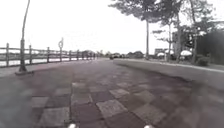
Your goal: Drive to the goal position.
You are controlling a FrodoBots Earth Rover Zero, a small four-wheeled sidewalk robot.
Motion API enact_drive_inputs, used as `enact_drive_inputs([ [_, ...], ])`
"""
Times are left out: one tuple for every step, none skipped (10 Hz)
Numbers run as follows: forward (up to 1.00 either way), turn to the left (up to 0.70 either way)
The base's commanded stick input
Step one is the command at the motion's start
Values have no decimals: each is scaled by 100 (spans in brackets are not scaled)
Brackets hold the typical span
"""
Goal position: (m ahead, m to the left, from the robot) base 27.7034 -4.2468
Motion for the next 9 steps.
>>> enact_drive_inputs([
  [99,0],
  [99,0],
  [98,0],
  [97,0],
  [97,0],
  [97,0],
  [97,0],
  [97,0],
  [97,0],
])
